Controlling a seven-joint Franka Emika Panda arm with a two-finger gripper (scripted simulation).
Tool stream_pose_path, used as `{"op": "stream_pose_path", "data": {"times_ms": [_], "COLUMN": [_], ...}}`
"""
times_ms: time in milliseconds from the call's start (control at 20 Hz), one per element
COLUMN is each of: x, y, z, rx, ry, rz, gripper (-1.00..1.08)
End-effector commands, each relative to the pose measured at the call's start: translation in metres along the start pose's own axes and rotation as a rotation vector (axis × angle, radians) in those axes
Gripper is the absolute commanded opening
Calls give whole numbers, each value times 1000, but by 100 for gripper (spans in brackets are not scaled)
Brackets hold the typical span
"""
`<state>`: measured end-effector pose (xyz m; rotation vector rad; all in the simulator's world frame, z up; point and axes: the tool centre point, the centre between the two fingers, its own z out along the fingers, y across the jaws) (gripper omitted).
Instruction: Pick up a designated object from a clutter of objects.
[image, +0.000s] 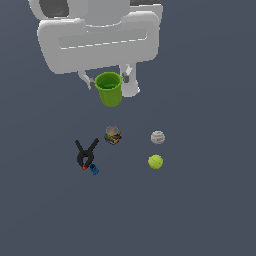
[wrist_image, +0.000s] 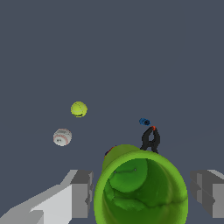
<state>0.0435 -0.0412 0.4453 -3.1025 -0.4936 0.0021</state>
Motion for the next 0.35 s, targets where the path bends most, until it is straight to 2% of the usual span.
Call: {"op": "stream_pose_path", "data": {"times_ms": [0, 300], "x": [3, 7], "y": [0, -1], "z": [-6, -11], "rx": [-1, -1], "ry": [1, 1], "rz": [0, 0], "gripper": [-100, -100]}}
